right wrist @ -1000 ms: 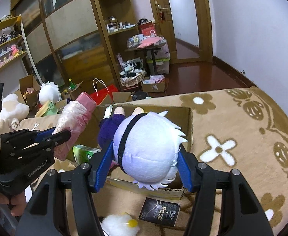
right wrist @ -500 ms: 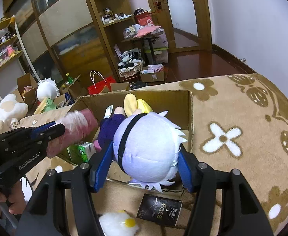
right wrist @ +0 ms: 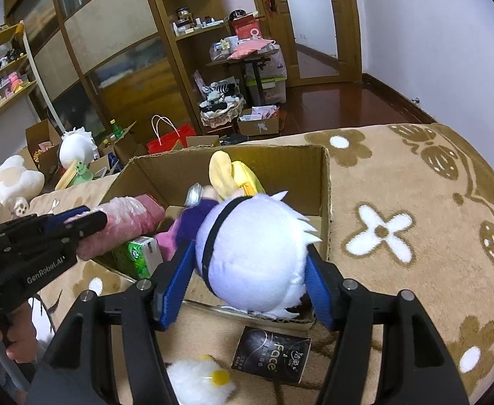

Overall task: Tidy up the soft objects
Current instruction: 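Open the left tool dropping the pink packet while the right tool releases the doll into the box, then withdraw both tools from the box toward the remaining items, then lower the left tool onto the white chick plush while the right tool approaches the black Face tissue pack, then close the left tool on the chick plush while the right tool grips the Face tissue pack, then lift the chick plush and Face tissue pack and carry both over the box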

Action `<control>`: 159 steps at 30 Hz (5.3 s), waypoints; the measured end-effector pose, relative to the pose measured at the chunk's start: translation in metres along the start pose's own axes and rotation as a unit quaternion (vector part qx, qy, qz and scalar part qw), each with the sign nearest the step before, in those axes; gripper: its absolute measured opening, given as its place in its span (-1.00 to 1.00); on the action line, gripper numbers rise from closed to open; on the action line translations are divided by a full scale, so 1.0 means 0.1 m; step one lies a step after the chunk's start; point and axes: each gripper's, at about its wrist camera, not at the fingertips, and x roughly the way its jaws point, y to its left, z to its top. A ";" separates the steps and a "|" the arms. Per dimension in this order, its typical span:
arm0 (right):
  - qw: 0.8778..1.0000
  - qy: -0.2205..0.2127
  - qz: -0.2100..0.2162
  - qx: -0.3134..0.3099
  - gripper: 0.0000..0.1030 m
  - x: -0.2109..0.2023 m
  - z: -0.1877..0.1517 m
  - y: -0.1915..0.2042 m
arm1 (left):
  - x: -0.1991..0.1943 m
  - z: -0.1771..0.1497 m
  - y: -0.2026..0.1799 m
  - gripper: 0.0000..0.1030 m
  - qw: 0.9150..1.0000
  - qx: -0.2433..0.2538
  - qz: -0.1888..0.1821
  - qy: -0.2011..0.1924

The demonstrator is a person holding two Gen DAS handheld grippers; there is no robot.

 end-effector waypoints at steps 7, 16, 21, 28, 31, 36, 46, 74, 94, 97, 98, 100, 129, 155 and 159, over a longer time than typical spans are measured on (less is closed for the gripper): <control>1.000 -0.005 0.007 0.012 0.39 -0.07 0.01 -0.03 | -0.04 -0.05 -0.08 0.01 1.000 0.020 0.011 -0.007; 1.000 -0.025 0.010 0.003 0.79 -0.27 0.02 -0.01 | -0.15 -0.09 -0.06 0.47 1.000 0.013 0.014 -0.005; 1.000 -0.024 0.007 0.004 0.94 -0.40 0.00 0.00 | -0.25 -0.13 -0.03 0.63 1.000 0.008 0.015 -0.007; 0.999 -0.032 -0.001 0.006 1.00 -0.62 -0.08 -0.01 | -0.48 -0.23 -0.05 0.89 0.999 0.010 0.023 -0.024; 0.999 -0.034 -0.004 0.007 1.00 -0.71 -0.11 -0.01 | -0.57 -0.27 -0.06 0.91 0.999 0.006 0.025 -0.021; 0.999 -0.040 -0.008 0.016 1.00 -0.87 -0.17 -0.04 | -0.73 -0.36 -0.06 0.92 1.000 -0.002 0.017 -0.020; 0.998 -0.037 -0.009 0.046 1.00 -1.11 -0.28 -0.14 | -0.93 -0.55 -0.23 0.93 1.000 0.018 -0.010 0.000; 0.996 0.047 -0.012 0.081 1.00 -0.62 -0.44 -0.32 | -0.50 -0.77 -0.65 0.93 0.995 0.009 -0.082 0.048; 0.987 0.114 -0.007 0.113 1.00 -0.13 -0.52 -0.44 | -0.11 -0.90 -0.97 0.93 0.989 0.058 -0.109 0.086; 0.985 0.126 -0.009 0.115 1.00 -0.06 -0.55 -0.45 | -0.05 -0.94 -1.05 0.93 0.987 0.071 -0.107 0.094; 0.985 0.130 -0.010 0.116 1.00 -0.03 -0.56 -0.45 | -0.02 -0.96 -1.08 0.93 0.987 0.073 -0.106 0.099; 0.983 0.141 -0.012 0.117 1.00 0.03 -0.59 -0.46 | 0.04 -0.99 -1.11 0.93 0.986 0.076 -0.101 0.106; 0.974 0.198 -0.053 0.096 0.54 0.59 -0.76 -0.42 | 0.44 -1.10 -1.05 -0.35 0.983 0.025 -0.093 0.156; 0.976 0.190 -0.047 0.093 0.22 0.35 -0.79 -0.43 | 0.25 -1.01 -0.97 -0.43 0.990 0.041 -0.073 0.118; 0.978 0.176 -0.040 0.106 0.22 0.26 -0.75 -0.48 | 0.20 -1.01 -0.94 -0.43 0.991 0.039 -0.064 0.111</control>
